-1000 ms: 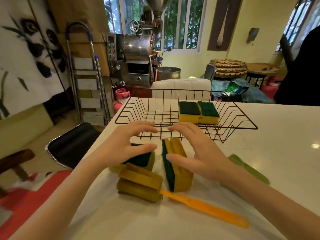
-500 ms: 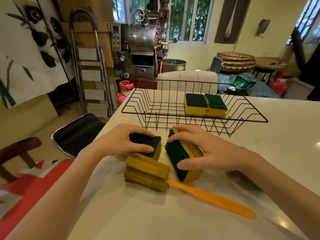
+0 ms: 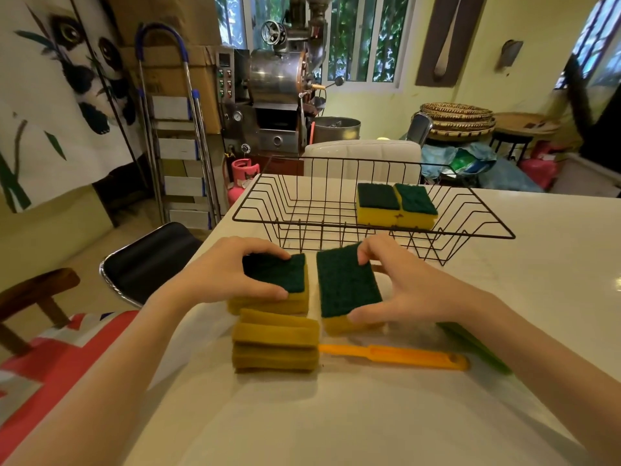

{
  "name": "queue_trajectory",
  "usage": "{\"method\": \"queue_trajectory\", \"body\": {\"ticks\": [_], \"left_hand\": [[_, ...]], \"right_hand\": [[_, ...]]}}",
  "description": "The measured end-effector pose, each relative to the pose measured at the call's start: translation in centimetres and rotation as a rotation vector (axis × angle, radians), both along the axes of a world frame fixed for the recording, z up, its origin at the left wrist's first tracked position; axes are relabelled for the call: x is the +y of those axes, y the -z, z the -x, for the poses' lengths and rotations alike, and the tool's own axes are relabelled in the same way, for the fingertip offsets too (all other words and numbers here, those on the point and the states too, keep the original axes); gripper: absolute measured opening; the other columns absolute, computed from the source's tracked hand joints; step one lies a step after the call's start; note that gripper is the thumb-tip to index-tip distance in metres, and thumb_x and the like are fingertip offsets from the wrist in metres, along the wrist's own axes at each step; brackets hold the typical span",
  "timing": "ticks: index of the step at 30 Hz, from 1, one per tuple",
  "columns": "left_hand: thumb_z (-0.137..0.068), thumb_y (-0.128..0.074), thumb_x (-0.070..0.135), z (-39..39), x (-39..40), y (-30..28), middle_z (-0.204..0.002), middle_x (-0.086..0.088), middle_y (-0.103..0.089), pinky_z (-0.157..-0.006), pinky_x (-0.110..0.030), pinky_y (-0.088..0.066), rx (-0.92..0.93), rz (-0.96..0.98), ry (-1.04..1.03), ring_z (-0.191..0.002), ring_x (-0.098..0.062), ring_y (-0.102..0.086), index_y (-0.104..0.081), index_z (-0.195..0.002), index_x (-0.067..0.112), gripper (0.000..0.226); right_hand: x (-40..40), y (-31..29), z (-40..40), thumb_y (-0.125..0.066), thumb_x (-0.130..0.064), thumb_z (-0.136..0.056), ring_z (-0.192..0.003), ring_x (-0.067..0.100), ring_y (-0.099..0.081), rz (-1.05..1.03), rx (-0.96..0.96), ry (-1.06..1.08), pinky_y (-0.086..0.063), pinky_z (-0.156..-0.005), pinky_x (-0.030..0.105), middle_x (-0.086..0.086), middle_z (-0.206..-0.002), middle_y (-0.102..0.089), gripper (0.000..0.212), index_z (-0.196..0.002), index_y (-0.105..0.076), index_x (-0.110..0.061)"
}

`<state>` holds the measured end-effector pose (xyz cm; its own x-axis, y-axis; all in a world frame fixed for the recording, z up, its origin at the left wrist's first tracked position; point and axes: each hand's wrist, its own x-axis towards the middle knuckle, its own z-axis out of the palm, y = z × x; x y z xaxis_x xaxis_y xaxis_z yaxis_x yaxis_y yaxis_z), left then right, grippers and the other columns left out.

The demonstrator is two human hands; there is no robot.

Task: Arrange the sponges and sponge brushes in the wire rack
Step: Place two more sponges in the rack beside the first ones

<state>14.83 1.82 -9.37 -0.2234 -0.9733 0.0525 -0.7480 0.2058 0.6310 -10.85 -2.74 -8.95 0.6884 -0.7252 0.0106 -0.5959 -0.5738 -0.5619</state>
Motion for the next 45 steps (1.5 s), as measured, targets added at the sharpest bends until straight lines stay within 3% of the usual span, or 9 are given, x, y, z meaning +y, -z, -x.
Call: {"method": "queue_trajectory", "body": {"ticks": [3, 11, 16, 19, 22, 31, 34, 39, 45], "left_hand": [[-0.066, -0.074, 0.037, 0.2, -0.4, 0.4, -0.099, 0.028, -0.051, -0.077, -0.01, -0.042, -0.009, 0.083, -0.052, -0.095, 0.006, -0.049, -0.052, -0.102, 0.044, 0.043], [-0.065, -0.071, 0.047, 0.9, -0.6, 1.2, -0.104, 0.008, -0.059, -0.077, -0.02, -0.046, -0.025, 0.195, -0.175, -0.099, -0.01, -0.053, -0.055, -0.095, 0.029, 0.039], [-0.067, -0.069, 0.045, 0.6, -0.5, 0.7, -0.107, 0.016, -0.051, -0.084, -0.016, -0.041, -0.097, 0.066, -0.083, -0.105, -0.006, -0.048, -0.049, -0.102, 0.035, 0.041], [-0.069, -0.072, 0.037, 0.1, -0.2, 0.1, -0.111, 0.016, -0.049, -0.078, -0.006, -0.035, -0.119, 0.02, -0.055, -0.107, -0.003, -0.044, -0.05, -0.113, 0.032, 0.049], [-0.068, -0.074, 0.035, -0.1, 0.0, -0.2, -0.112, 0.016, -0.048, -0.075, -0.007, -0.038, -0.156, -0.028, -0.034, -0.106, -0.004, -0.045, -0.047, -0.119, 0.034, 0.058], [-0.066, -0.075, 0.032, 0.7, 0.4, -0.8, -0.099, 0.027, -0.048, -0.073, -0.005, -0.038, -0.083, 0.104, -0.059, -0.091, 0.008, -0.047, -0.048, -0.107, 0.042, 0.049], [-0.067, -0.075, 0.03, 1.0, 0.5, -1.2, -0.098, 0.028, -0.05, -0.076, -0.006, -0.041, -0.054, 0.069, -0.04, -0.094, 0.003, -0.052, -0.05, -0.103, 0.043, 0.046], [-0.066, -0.074, 0.031, 1.9, 0.7, -4.2, -0.095, 0.028, -0.052, -0.075, -0.008, -0.043, -0.046, 0.083, -0.03, -0.091, 0.006, -0.053, -0.05, -0.096, 0.047, 0.042], [-0.065, -0.074, 0.034, 3.1, -0.6, -8.9, -0.111, 0.004, -0.06, -0.093, -0.027, -0.046, -0.121, 0.193, -0.086, -0.102, -0.01, -0.056, -0.057, -0.115, 0.027, 0.054]], "right_hand": [[-0.3, 0.3, 0.1, -0.072, -0.052, -0.065, -0.098, 0.007, -0.044, 0.036, 0.118, -0.01, -0.047, -0.076, 0.024, -0.007, -0.116, -0.039, 0.055, -0.101, -0.04, -0.026], [0.0, 0.3, -0.1, -0.069, -0.054, -0.066, -0.121, 0.015, -0.037, 0.096, 0.174, -0.047, -0.043, -0.091, 0.026, -0.003, -0.135, -0.035, 0.055, -0.106, -0.04, -0.028], [-0.2, 0.7, -0.2, -0.068, -0.057, -0.067, -0.108, 0.011, -0.044, 0.075, 0.153, -0.052, -0.047, -0.084, 0.024, -0.008, -0.121, -0.042, 0.059, -0.113, -0.037, -0.034], [-0.3, 0.7, -0.1, -0.069, -0.05, -0.069, -0.107, 0.008, -0.041, 0.07, 0.157, -0.054, -0.045, -0.085, 0.023, -0.009, -0.122, -0.041, 0.056, -0.113, -0.037, -0.035], [-0.2, 0.5, -0.2, -0.07, -0.047, -0.069, -0.104, 0.008, -0.042, 0.075, 0.153, -0.053, -0.044, -0.082, 0.02, -0.01, -0.119, -0.043, 0.055, -0.112, -0.038, -0.035], [0.1, -1.0, 0.2, -0.075, -0.043, -0.065, -0.106, 0.01, -0.047, 0.104, 0.107, -0.062, -0.047, -0.089, 0.028, -0.009, -0.116, -0.051, 0.052, -0.109, -0.05, -0.031], [0.2, -1.9, 0.7, -0.077, -0.043, -0.064, -0.106, 0.008, -0.049, 0.117, 0.09, -0.075, -0.047, -0.09, 0.03, -0.011, -0.113, -0.054, 0.05, -0.106, -0.053, -0.032], [0.1, -4.5, 2.3, -0.078, -0.046, -0.058, -0.106, -0.003, -0.048, 0.137, -0.02, -0.051, -0.045, -0.092, 0.023, -0.022, -0.11, -0.054, 0.047, -0.098, -0.056, -0.039], [-1.6, -7.3, 3.0, -0.08, -0.041, -0.06, -0.107, 0.006, -0.052, 0.196, -0.141, 0.001, -0.046, -0.083, 0.019, -0.019, -0.112, -0.055, 0.042, -0.095, -0.055, -0.039]]}}
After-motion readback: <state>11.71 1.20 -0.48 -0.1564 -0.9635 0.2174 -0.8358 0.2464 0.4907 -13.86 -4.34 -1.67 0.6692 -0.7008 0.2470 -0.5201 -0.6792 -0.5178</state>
